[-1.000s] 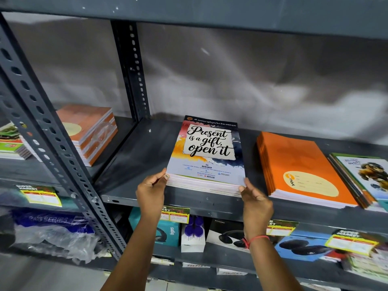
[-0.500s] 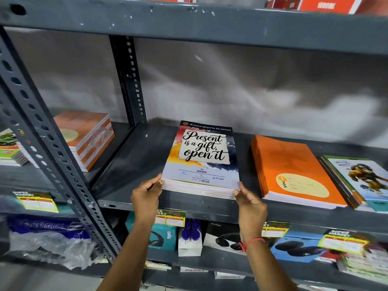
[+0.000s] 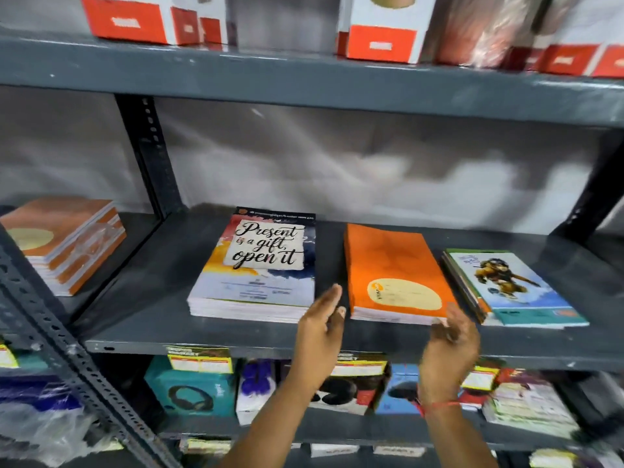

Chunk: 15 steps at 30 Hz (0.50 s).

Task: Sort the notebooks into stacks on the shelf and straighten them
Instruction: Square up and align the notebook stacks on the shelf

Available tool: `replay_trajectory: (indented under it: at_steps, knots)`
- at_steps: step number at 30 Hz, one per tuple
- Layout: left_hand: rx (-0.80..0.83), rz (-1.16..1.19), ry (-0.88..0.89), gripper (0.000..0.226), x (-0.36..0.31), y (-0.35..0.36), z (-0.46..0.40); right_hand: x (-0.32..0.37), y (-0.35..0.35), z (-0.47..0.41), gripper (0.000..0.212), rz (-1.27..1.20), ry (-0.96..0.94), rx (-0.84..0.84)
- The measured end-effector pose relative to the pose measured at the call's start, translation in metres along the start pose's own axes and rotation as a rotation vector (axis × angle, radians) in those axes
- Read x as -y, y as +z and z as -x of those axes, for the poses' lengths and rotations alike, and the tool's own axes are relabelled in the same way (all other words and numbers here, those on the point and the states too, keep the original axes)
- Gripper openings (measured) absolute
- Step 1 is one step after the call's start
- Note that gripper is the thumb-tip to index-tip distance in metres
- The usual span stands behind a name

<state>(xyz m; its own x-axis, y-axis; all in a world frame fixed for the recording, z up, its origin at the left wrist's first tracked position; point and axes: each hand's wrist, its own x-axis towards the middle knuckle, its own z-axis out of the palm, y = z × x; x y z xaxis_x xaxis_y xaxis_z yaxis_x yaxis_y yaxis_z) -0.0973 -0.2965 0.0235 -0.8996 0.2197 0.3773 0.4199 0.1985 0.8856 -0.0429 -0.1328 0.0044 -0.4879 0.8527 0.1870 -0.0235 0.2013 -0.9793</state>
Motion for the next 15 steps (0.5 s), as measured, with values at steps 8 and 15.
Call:
replay_trajectory:
  at_steps: [8,15]
  knots:
    - [-0.034,0.222,-0.297,0.047,0.013,0.067,-0.001,-0.035,-0.052,-0.068,0.050,-0.181,0.169,0.381]
    - [-0.155,0.325,-0.359,0.038,0.012,0.072,0.001,-0.044,-0.060,-0.083,0.041,-0.152,0.125,0.523]
